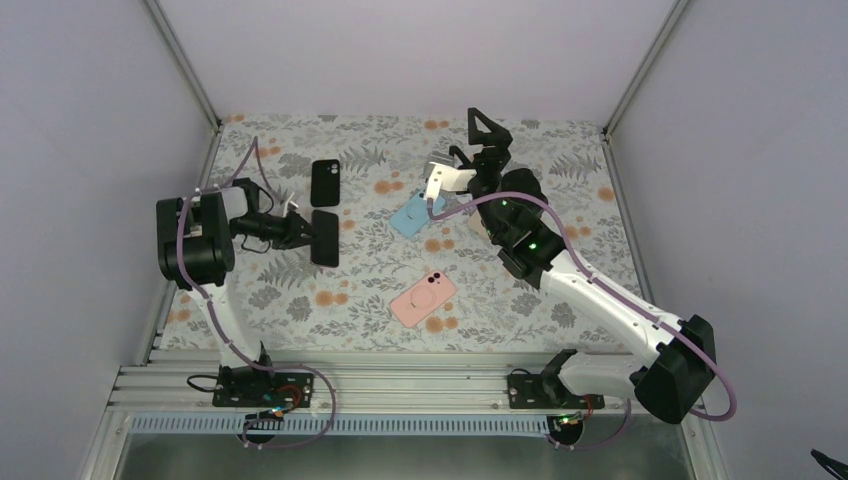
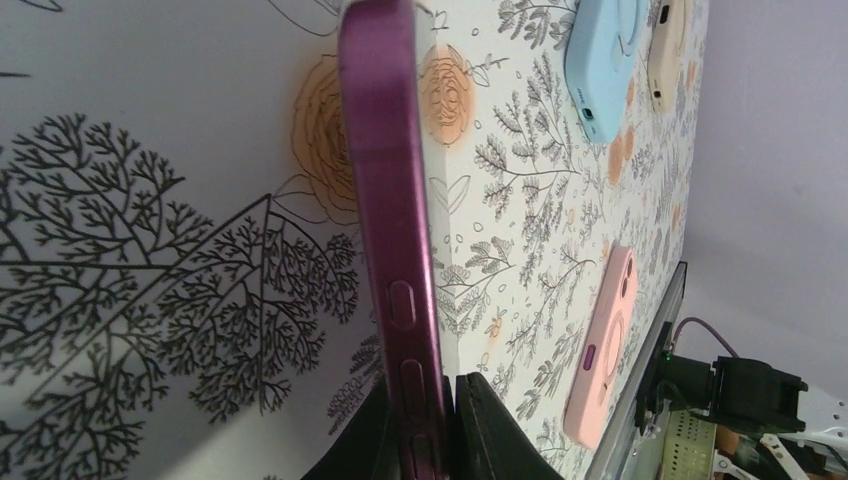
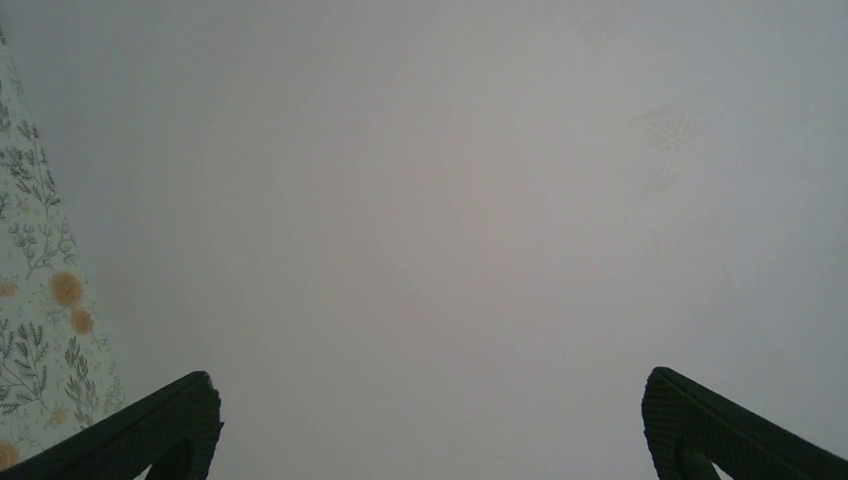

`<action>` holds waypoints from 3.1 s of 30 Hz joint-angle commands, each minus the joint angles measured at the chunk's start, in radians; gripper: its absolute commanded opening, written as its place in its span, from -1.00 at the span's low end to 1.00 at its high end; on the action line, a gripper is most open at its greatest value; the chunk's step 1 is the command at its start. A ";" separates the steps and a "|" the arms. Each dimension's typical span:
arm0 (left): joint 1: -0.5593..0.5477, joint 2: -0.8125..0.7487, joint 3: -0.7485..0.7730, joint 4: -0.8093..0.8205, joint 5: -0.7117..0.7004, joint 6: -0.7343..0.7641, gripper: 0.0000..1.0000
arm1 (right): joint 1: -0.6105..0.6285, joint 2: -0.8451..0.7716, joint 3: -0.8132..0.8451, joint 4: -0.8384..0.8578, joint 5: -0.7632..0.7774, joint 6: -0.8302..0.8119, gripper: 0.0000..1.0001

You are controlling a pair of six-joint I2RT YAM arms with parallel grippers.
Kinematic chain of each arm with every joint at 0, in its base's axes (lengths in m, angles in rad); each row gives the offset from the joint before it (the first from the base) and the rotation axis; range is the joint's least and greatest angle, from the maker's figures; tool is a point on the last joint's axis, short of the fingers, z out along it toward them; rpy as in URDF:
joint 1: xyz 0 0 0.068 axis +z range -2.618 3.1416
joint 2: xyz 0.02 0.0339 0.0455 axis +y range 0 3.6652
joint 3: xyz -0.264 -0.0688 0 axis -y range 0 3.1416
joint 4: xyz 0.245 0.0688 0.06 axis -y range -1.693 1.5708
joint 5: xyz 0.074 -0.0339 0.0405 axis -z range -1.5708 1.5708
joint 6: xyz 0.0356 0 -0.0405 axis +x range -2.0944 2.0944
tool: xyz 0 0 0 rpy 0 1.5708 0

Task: Take the phone out of the phone case
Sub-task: Place the phone at the center of the board, then pick up the phone at the center of the board.

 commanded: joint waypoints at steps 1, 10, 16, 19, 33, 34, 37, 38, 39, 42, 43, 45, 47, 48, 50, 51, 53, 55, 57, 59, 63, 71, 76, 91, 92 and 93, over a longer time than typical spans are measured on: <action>0.011 0.045 0.037 0.018 -0.038 0.033 -0.77 | -0.008 -0.011 0.037 -0.014 0.017 0.030 0.99; 0.028 0.091 0.070 0.013 -0.084 0.020 -0.70 | -0.010 0.000 0.060 -0.032 0.014 0.046 0.99; 0.039 0.098 0.057 0.035 -0.101 0.000 -0.59 | -0.010 0.006 0.068 -0.039 0.013 0.048 0.99; 0.043 0.096 0.056 0.041 -0.117 -0.008 -0.46 | -0.009 0.008 0.073 -0.042 0.012 0.050 0.99; 0.044 -0.048 0.004 0.104 -0.339 -0.095 0.00 | -0.010 -0.004 0.071 -0.061 0.009 0.067 0.99; 0.044 -0.062 0.005 0.108 -0.363 -0.098 0.03 | -0.010 -0.008 0.068 -0.063 0.007 0.068 0.99; 0.043 -0.113 0.031 0.111 -0.402 -0.093 0.19 | -0.011 -0.015 0.063 -0.067 0.005 0.078 0.99; 0.042 -0.132 0.044 0.110 -0.409 -0.090 0.23 | -0.011 -0.017 0.063 -0.071 0.004 0.085 0.99; 0.039 -0.148 0.058 0.108 -0.415 -0.087 0.31 | -0.011 -0.020 0.063 -0.075 0.004 0.095 0.99; 0.024 -0.185 0.118 0.087 -0.423 -0.075 0.52 | -0.018 -0.030 0.063 -0.096 -0.003 0.124 0.99; 0.016 -0.195 0.145 0.077 -0.427 -0.071 0.66 | -0.020 -0.034 0.063 -0.104 -0.006 0.132 0.99; -0.009 -0.207 0.205 0.059 -0.439 -0.053 0.95 | -0.025 -0.044 0.060 -0.120 -0.013 0.150 0.99; -0.041 -0.216 0.268 0.042 -0.457 -0.034 1.00 | -0.033 -0.056 0.057 -0.139 -0.019 0.172 0.99; -0.061 -0.218 0.299 0.034 -0.465 -0.023 1.00 | -0.037 -0.060 0.056 -0.155 -0.023 0.185 0.99; -0.110 -0.220 0.351 0.023 -0.492 -0.006 1.00 | -0.050 -0.068 0.056 -0.176 -0.032 0.210 0.99; -0.141 -0.220 0.372 0.021 -0.507 0.003 1.00 | -0.058 -0.072 0.057 -0.187 -0.036 0.223 0.99; -0.204 -0.213 0.409 0.015 -0.535 0.021 1.00 | -0.073 -0.080 0.062 -0.211 -0.043 0.254 0.99; -0.271 -0.196 0.437 0.013 -0.571 0.033 1.00 | -0.092 -0.087 0.075 -0.251 -0.061 0.302 0.99; -0.348 -0.167 0.466 0.009 -0.603 0.043 1.00 | -0.111 -0.099 0.082 -0.295 -0.088 0.342 0.99; -0.408 -0.129 0.499 0.004 -0.626 0.047 1.00 | -0.128 -0.110 0.084 -0.323 -0.108 0.380 0.99; -0.511 -0.049 0.542 -0.008 -0.659 0.051 1.00 | -0.172 -0.124 0.094 -0.375 -0.141 0.452 0.99; -0.653 0.130 0.661 -0.074 -0.714 0.059 1.00 | -0.267 -0.129 0.137 -0.479 -0.244 0.609 0.99; -0.694 0.237 0.763 -0.122 -0.723 0.053 1.00 | -0.287 -0.131 0.159 -0.518 -0.293 0.653 0.99; -0.762 0.439 0.948 -0.210 -0.822 0.029 1.00 | -0.297 -0.123 0.166 -0.521 -0.298 0.665 0.99; -0.764 0.443 0.949 -0.210 -0.824 0.025 1.00 | -0.297 -0.121 0.166 -0.522 -0.298 0.664 0.99; -0.766 0.450 0.951 -0.208 -0.830 0.020 1.00 | -0.297 -0.121 0.165 -0.520 -0.297 0.665 0.99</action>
